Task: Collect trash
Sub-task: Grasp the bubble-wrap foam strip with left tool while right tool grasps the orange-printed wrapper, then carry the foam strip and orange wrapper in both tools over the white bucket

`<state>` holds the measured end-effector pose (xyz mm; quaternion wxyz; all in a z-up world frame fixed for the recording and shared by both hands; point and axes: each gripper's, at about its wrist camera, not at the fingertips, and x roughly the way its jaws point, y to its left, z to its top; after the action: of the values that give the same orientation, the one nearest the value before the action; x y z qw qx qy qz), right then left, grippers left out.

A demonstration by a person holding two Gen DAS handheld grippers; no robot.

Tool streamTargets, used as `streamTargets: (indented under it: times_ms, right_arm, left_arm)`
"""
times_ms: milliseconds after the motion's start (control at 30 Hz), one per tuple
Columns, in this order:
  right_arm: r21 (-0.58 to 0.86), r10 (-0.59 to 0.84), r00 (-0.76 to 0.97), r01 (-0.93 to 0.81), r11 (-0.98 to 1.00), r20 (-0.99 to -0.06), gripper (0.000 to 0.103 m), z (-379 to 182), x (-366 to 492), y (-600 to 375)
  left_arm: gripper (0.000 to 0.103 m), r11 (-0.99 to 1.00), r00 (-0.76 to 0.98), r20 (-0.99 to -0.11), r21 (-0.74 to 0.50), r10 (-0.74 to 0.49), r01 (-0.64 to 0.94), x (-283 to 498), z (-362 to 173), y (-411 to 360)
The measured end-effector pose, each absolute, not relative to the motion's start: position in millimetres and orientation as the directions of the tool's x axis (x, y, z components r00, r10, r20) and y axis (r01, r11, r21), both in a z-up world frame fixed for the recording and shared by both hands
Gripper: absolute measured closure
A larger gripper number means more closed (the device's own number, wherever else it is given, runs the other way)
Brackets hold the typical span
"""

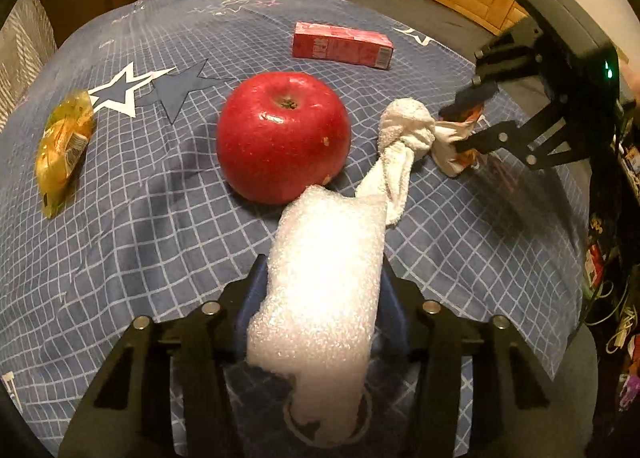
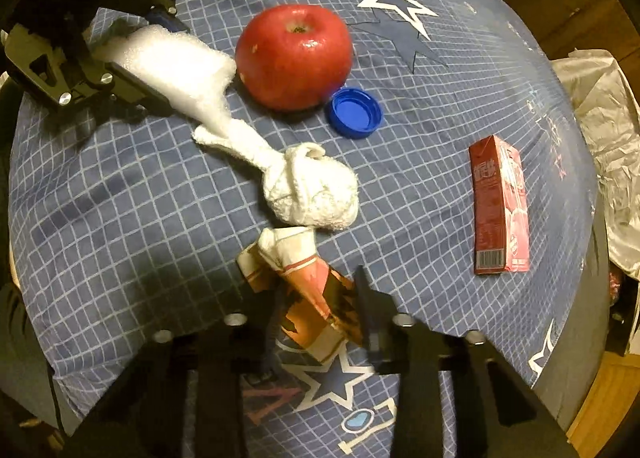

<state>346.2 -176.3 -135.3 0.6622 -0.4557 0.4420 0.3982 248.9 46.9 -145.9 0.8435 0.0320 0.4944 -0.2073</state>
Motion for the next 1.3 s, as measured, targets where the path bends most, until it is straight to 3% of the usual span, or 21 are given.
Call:
streamTargets:
  times_ms: [200,367,533,733,933,1300]
  right_arm:
    - [-0.293,0.234,0.432,-0.84,0.457,-0.871,0.094,-116.9,318.9,-192.5]
    - [-0.148,0.35,0.565,-0.655,0.741,-0.747,0.096,-96.7,280.7,-222.3]
    - [-0.048,0.341,0.717,-0.462,0.886,-0.608,0.096,-78.4,231.7,-237.1]
    - [0.021,0.305,0.833,-0.334,0.942,-0.462,0.096,-47.1,179.7,-240.9]
    - [0.074,0.304,0.864,-0.3,0.951,-0.401,0.096,-27.3,146.6,-246.8]
    - [0.064,0.286,0.887,-0.283,0.957,-0.364,0.096,-5.0,107.0,-250.6]
  left_arm:
    - [0.056,0.928,0.49,-0.817,-0.137,-0.304,0.347,225.2,-140.0,45.0]
    - [0.056,0.953,0.599,-0.753,-0.123,-0.271,0.276,197.0,-121.0,44.8]
    - [0.056,0.977,0.721,-0.662,-0.098,-0.207,0.191,169.4,-85.8,46.2]
    - [0.056,0.994,0.845,-0.524,-0.07,-0.11,0.087,130.9,-49.8,41.0]
    - [0.056,0.999,0.912,-0.408,-0.034,-0.052,0.042,92.3,-26.9,23.6]
    - [0.056,1.0,0.938,-0.347,-0.025,-0.023,0.016,68.7,-9.9,10.8]
